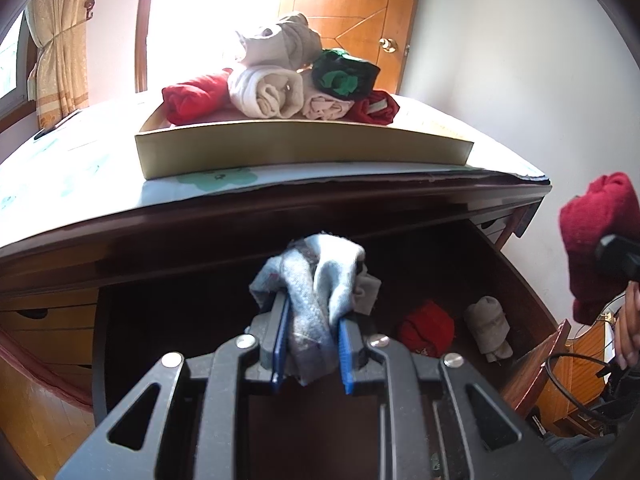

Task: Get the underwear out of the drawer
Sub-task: 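Lift both socks out of the drawer and carry them toward the tray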

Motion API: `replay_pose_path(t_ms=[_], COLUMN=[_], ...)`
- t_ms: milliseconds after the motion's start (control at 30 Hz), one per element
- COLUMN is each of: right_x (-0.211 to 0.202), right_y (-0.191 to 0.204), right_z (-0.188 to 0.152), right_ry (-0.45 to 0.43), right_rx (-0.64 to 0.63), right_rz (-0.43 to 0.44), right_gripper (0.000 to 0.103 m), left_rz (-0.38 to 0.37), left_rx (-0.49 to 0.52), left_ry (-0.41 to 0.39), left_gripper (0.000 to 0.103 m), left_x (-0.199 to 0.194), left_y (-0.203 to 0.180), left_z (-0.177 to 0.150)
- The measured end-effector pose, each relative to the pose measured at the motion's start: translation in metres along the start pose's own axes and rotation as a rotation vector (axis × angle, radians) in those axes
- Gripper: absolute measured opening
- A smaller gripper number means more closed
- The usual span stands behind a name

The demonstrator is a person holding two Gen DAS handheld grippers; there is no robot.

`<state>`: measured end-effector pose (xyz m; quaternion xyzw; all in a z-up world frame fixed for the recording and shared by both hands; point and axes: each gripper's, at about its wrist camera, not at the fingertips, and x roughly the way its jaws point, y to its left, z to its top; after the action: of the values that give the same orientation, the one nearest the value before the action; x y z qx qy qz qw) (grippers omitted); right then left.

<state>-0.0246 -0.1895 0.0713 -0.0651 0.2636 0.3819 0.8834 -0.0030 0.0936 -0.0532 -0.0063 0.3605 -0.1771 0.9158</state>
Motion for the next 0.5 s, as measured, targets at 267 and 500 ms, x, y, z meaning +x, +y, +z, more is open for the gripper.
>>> replay_pose_path(t_ms=[267, 500], right_x=[-0.016, -0.007], right_y=[-0.002, -0.005], right_z=[0.002, -0.006], right_ry=[-0.018, -0.003], right_rx=[0.024, 0.008], right_rz=[0.021, -0.017], right_gripper=[0.037, 0.037], left_rz=[-0.002, 0.001], left_rx=[0.004, 0.003], left_ry=[0.001, -0.009], left_gripper=[0.019, 0.019], left_x=[0.000, -0.001], left_y=[-0.001, -0.001], left_z=[-0.001, -0.001])
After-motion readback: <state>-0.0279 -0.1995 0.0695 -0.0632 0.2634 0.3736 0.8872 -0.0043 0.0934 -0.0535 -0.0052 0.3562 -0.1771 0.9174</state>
